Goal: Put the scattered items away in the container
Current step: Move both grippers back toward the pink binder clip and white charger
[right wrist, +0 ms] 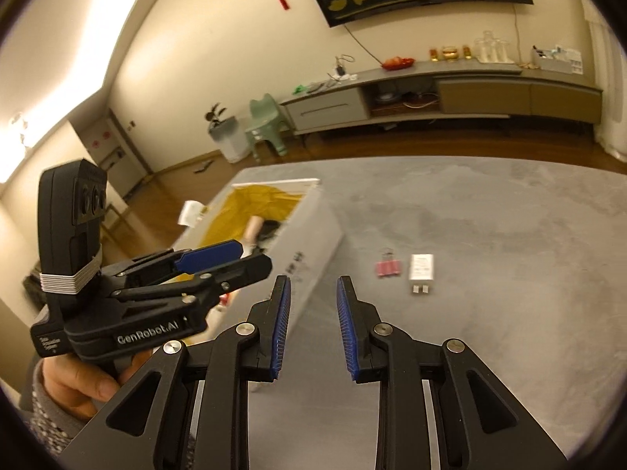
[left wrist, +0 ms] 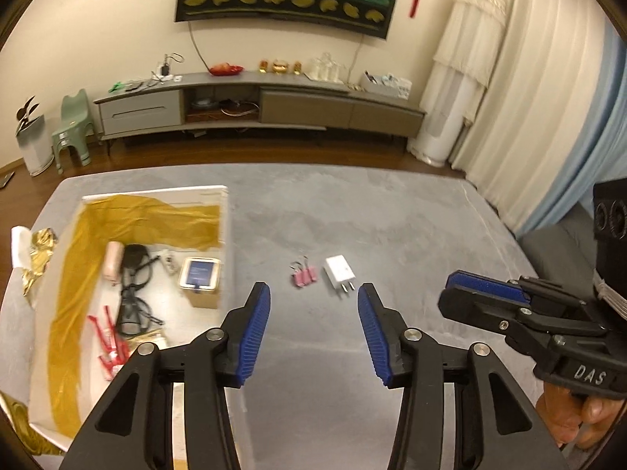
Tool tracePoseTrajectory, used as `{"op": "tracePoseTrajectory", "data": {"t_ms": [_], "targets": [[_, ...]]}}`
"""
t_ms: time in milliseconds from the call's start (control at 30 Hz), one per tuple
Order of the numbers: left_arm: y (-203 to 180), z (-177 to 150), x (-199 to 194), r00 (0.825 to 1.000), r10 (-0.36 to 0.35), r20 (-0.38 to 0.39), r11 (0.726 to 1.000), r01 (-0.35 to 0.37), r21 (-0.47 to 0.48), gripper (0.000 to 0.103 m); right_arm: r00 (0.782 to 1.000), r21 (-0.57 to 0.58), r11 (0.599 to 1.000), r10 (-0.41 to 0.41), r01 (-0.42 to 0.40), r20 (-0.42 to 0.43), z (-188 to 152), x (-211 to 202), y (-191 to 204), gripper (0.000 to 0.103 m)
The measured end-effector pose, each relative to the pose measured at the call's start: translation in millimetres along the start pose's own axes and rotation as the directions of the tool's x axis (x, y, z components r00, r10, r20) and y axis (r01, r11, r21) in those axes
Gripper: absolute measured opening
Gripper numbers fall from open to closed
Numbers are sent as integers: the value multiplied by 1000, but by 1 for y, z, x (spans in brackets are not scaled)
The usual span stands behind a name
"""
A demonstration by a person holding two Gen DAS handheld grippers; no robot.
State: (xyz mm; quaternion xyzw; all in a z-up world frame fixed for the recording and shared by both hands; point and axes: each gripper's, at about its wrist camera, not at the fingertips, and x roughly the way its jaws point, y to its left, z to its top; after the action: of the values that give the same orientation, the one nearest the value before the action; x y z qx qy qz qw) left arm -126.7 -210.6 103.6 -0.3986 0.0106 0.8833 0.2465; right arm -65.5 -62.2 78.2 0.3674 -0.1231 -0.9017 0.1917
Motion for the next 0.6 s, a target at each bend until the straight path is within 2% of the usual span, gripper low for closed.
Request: {"op": "tracePoseTrajectory", "data": {"t_ms": [133, 200, 300, 400, 500, 600], "targets": [[-15, -1, 24, 999, 23, -30, 1000, -22, 14, 49, 999, -1, 999, -32, 32, -19, -5, 9, -13, 26], [-19, 0, 33, 999, 32, -40, 999, -31, 10, 55, 999, -3, 999, -46, 46, -27, -8, 15, -20, 26], [-21, 1, 49, 997, 56, -53, 998, -55, 3, 57, 996, 9, 997, -72, 73, -49, -11, 23, -31, 27], [-15, 1, 61, 995, 77, -64, 997, -78, -15, 57, 993, 83, 993, -79, 86, -83, -10, 27, -43, 27], [-8, 0, 75, 992, 98, -81, 994, -101, -38, 59, 991, 177, 981, -63, 83, -116, -11, 27, -55, 34], [-1, 1, 88, 989, 112, -99, 991, -118, -57, 59, 986, 201, 973, -81, 110, -145, -14, 28, -57, 36]]}}
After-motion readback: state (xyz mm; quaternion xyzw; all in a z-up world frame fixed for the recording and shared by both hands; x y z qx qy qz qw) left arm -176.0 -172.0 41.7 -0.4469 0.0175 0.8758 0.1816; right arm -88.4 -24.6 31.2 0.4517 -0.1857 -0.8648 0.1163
